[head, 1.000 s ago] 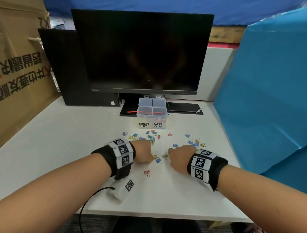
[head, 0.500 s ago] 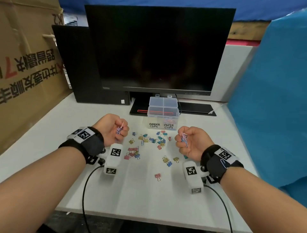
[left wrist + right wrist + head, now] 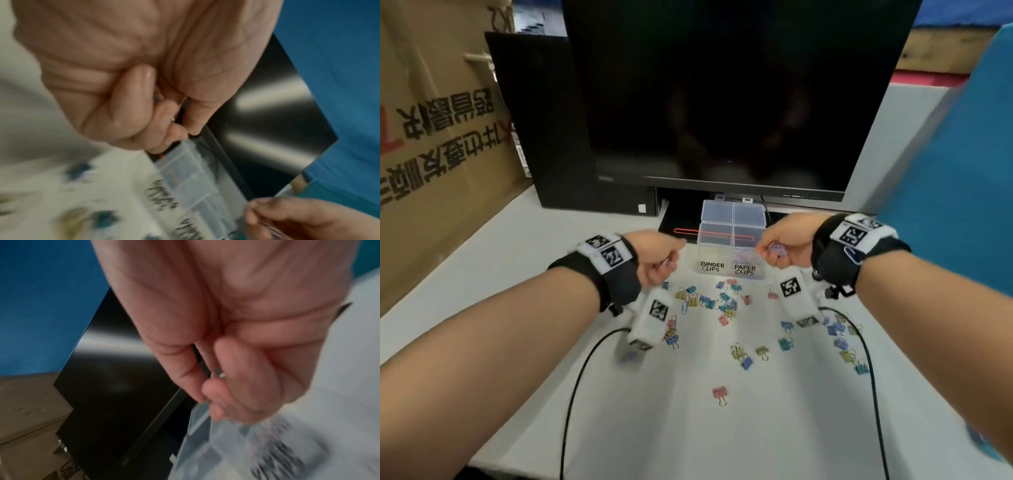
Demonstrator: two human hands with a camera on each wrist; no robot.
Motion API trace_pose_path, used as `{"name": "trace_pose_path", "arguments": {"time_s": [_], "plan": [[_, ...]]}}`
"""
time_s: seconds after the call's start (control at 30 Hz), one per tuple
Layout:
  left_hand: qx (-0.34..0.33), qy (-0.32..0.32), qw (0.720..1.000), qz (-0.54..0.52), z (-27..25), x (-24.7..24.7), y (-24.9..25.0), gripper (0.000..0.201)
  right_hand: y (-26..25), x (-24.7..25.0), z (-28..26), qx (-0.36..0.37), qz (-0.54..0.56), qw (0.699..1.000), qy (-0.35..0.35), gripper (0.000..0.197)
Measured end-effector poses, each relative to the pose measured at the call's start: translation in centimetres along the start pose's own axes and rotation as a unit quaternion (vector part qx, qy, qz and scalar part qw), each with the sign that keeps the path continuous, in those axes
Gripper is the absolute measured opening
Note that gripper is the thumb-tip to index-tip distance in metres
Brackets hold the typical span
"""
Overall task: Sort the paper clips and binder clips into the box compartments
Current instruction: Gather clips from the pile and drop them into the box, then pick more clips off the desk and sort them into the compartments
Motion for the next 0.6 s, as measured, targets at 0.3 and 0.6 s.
{"name": "trace_pose_path", "arguments": {"time_s": [0.3, 0.6], "plan": [[-0.081, -0.024, 0.991, -0.099, 3.5, -7.6, 11.1, 0.062, -4.7, 3.3, 3.4, 0.003, -0.022, 0.996, 0.090, 0.019], [-0.115, -0.056, 0.992, -0.016, 2.3, -7.4, 11.0, 0.059, -4.4, 3.0, 2.4, 0.017, 0.015, 0.999, 0.026, 0.042]]}}
Point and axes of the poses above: each hand's wrist, its own z-axis towards the middle knuckle, its own x-axis out of the back of the hand, y = z × x, the point moved 6 cm from there along z, towards the middle knuckle, and after that the axes turned 3 degrees about -y, right-handed, at the moved point
